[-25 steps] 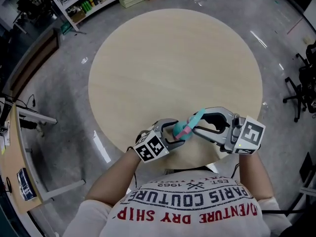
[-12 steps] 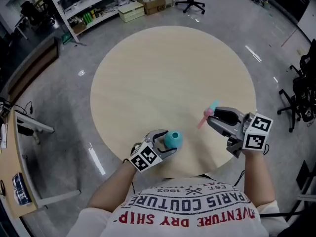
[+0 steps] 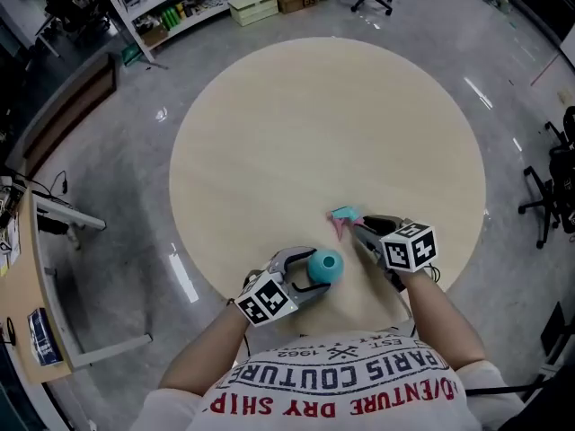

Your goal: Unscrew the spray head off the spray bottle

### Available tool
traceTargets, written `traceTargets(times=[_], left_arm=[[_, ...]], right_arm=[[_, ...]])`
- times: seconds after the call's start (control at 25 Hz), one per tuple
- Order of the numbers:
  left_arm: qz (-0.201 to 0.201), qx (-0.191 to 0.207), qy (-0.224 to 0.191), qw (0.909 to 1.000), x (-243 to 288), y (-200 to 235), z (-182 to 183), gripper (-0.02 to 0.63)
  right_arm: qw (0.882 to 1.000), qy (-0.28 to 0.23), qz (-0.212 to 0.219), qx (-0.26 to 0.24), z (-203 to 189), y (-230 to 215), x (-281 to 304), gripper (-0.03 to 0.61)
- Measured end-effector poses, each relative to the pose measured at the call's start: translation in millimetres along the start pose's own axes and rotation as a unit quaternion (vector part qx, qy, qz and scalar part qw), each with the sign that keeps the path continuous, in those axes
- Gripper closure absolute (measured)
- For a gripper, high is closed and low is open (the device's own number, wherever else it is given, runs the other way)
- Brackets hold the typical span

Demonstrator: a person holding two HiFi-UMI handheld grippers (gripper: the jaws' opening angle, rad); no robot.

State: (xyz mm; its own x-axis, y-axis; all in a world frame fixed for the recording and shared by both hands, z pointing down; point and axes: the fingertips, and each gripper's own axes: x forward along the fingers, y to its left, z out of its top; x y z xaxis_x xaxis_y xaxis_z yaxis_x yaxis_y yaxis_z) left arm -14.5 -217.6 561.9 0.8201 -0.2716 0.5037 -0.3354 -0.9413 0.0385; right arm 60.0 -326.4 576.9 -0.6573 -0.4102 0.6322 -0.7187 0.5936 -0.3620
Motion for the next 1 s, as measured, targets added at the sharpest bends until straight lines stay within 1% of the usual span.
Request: traceTargets(times=[0.16,0.32,0.36,0.4,0.44,0.52,0.6,0.64,0.68,0.72,0.76,0.8,0.84,0.88,0.92,0.96,1.0], left_arm=[[-0.004,-0.006,-0.006,1.0000,0.9,2.7,0.5,0.279],[-0.002,-0.010,-0.005,0.9999,1.5,2.2,-2.0,0.279],[-0.001,-0.014,0.000,0.9999,2.0,3.4,-3.4,0.279],[0.000,-0.019,0.005,0.9998,2.6,5.0,-4.6,0.279],[0.001,-0.023,0.008,0.9997,2.6,6.5,-5.0,0.279],[0.005,-0.037,0.007,0.9993,-1.3,6.6,-3.2,0.272],[0.015,-0.061,0.002,0.9980,-12.4,2.5,-0.8,0.267],[0.021,-0.070,-0.001,0.9973,-21.1,1.3,-0.3,0.267],[0.028,-0.074,-0.003,0.9969,-32.3,2.0,-0.6,0.267],[0.038,-0.074,-0.003,0.9965,-46.1,3.4,-1.7,0.269],[0.054,-0.074,-0.002,0.9958,-62.4,3.7,-2.5,0.286],[0.080,-0.077,-0.002,0.9938,-80.5,2.8,-0.8,0.326],[0.113,-0.085,-0.008,0.9899,-98.5,1.4,5.6,0.391],[0.144,-0.097,-0.023,0.9845,-114.1,-1.9,17.2,0.489],[0.159,-0.113,-0.046,0.9796,-125.2,-9.6,32.6,0.612],[0.153,-0.129,-0.070,0.9773,-130.9,-22.4,48.8,0.612],[0.132,-0.140,-0.089,0.9773,-132.3,-38.5,63.1,0.612]], right_arm=[[1.000,0.021,-0.021,0.009,-11.1,-5.6,12.6,0.449],[0.999,0.016,-0.029,0.008,-11.9,-5.6,14.3,0.445],[0.999,0.009,-0.030,0.006,-10.4,-5.1,13.8,0.442],[1.000,-0.001,-0.031,0.003,-7.5,-4.3,12.4,0.406],[0.999,-0.014,-0.034,0.001,-3.2,-3.3,9.6,0.353],[0.998,-0.044,-0.043,-0.009,6.4,1.9,-2.8,0.322],[0.995,-0.075,-0.050,-0.034,15.9,14.9,-26.4,0.322],[0.993,-0.094,-0.050,-0.052,22.3,24.5,-41.7,0.332],[0.990,-0.116,-0.046,-0.070,29.8,36.0,-58.0,0.385],[0.986,-0.139,-0.038,-0.086,36.3,50.3,-74.5,0.467],[0.982,-0.159,-0.023,-0.097,39.7,68.8,-90.6,0.551],[0.979,-0.175,0.002,-0.103,39.8,91.3,-106.0,0.577],[0.976,-0.188,0.032,-0.104,37.4,115.4,-120.4,0.577],[0.973,-0.197,0.059,-0.102,33.3,138.2,-133.5,0.577],[0.971,-0.200,0.080,-0.099,27.6,157.7,-144.7,0.577],[0.971,-0.198,0.095,-0.099,20.3,174.3,-153.3,0.577],[0.970,-0.193,0.105,-0.102,12.0,188.8,-159.6,0.577]])
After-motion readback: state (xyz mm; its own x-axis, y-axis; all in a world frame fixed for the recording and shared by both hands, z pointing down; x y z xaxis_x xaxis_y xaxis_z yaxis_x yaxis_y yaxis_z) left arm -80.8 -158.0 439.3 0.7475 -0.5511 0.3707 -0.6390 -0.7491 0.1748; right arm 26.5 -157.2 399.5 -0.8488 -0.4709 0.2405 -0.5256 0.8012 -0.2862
